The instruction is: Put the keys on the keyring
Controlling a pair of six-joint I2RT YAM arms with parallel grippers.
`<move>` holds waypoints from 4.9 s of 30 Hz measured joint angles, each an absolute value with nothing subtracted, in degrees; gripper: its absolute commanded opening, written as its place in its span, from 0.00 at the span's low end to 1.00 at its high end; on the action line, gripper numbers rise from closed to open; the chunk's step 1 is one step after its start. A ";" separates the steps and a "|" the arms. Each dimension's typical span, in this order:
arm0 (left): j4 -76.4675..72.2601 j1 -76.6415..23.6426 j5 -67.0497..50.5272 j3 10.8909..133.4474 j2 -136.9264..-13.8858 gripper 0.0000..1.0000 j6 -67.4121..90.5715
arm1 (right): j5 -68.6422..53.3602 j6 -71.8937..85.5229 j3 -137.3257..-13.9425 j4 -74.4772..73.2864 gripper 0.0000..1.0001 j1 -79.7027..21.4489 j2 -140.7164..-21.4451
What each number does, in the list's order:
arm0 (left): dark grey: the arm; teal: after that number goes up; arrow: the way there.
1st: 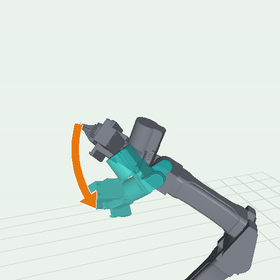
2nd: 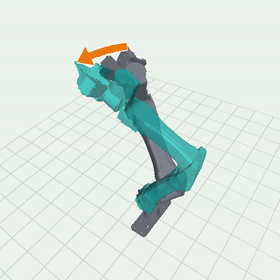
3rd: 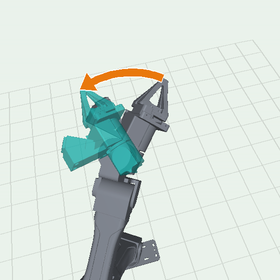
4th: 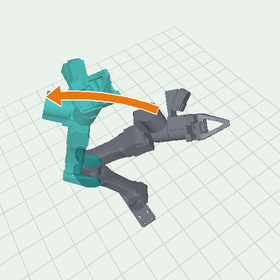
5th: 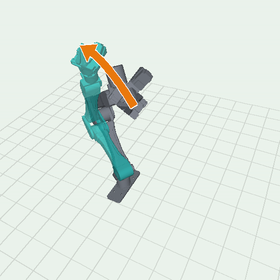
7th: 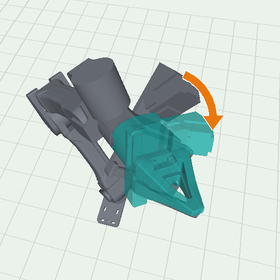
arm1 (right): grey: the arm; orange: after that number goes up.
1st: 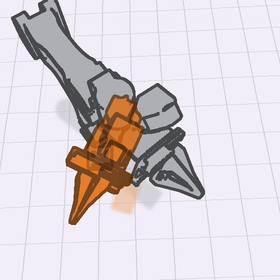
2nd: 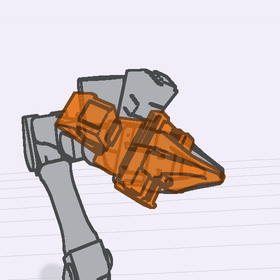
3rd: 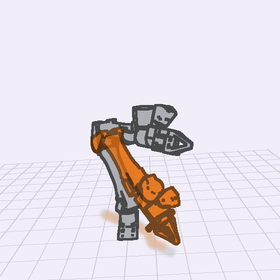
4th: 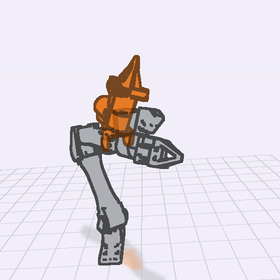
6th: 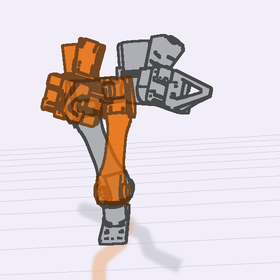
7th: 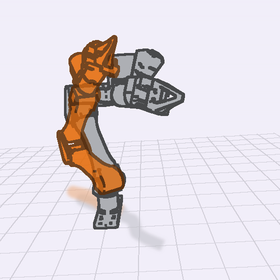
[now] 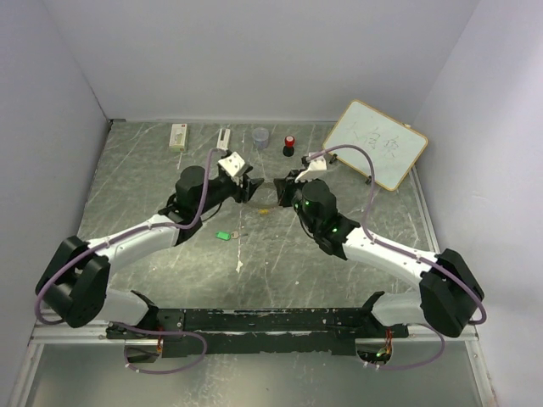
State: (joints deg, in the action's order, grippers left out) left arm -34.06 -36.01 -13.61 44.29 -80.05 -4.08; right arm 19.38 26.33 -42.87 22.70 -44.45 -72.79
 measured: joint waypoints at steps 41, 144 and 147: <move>-15.70 -35.97 -9.17 26.74 -67.81 0.59 11.55 | 21.54 26.26 -44.07 24.71 0.00 -44.21 -74.08; -29.78 -29.34 -35.20 46.48 -75.53 0.07 26.89 | 15.59 24.84 -44.03 22.35 0.00 -42.04 -70.35; -31.73 -29.85 -35.22 46.59 -77.23 0.07 27.99 | 15.40 24.91 -44.03 22.37 0.00 -42.04 -70.35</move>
State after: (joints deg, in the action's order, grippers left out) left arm -31.73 -29.85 -35.22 46.59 -77.23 27.99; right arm 15.40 24.91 -44.03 22.37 -42.04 -70.35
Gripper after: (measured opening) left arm 0.075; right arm 0.006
